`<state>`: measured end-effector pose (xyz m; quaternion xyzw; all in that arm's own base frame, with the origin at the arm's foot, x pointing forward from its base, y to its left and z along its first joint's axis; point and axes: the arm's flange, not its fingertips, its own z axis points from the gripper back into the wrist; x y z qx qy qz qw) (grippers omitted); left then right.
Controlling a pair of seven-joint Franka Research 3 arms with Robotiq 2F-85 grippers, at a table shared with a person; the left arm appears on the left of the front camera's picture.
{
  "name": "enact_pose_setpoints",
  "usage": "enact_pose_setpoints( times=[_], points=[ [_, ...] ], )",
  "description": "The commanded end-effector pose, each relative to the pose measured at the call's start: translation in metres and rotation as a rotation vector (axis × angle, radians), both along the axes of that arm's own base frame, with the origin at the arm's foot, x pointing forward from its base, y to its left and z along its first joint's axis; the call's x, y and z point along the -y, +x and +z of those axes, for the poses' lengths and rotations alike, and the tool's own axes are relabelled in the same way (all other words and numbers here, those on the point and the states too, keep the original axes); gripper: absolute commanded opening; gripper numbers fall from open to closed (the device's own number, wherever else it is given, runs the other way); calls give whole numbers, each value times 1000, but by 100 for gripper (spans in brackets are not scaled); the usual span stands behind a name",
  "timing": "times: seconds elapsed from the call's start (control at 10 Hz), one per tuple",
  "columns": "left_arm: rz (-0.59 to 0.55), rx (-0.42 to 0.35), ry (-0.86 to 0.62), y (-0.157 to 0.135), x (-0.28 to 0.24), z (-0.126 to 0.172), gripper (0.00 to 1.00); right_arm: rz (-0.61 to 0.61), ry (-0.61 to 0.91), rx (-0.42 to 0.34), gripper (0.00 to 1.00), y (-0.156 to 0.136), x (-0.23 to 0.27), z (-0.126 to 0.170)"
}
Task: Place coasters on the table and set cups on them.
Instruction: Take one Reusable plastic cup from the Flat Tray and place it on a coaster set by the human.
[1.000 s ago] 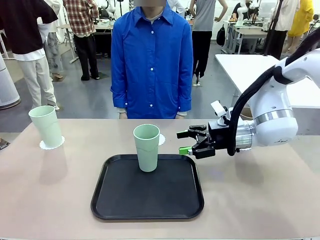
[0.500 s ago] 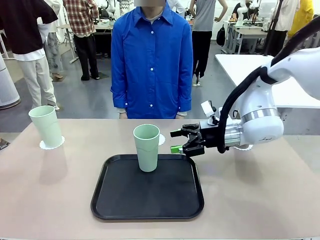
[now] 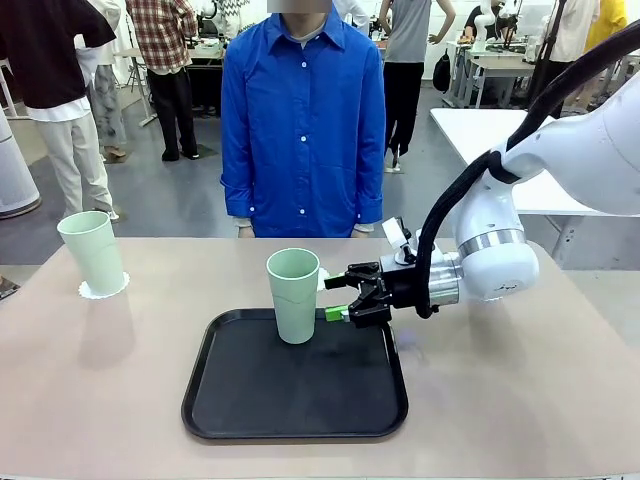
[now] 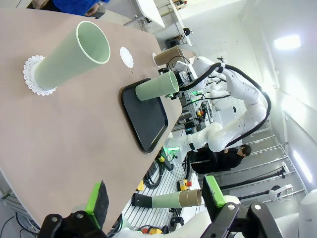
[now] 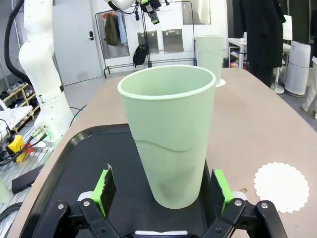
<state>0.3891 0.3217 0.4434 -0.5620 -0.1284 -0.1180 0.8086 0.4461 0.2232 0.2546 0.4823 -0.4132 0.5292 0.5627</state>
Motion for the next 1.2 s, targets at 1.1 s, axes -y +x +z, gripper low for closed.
enact_pose_setpoints(
  times=[1.1],
  points=[
    [4, -3, 4, -1, 0, 2, 100, 64, -3, -36, 100, 16, -43, -14]
  ],
)
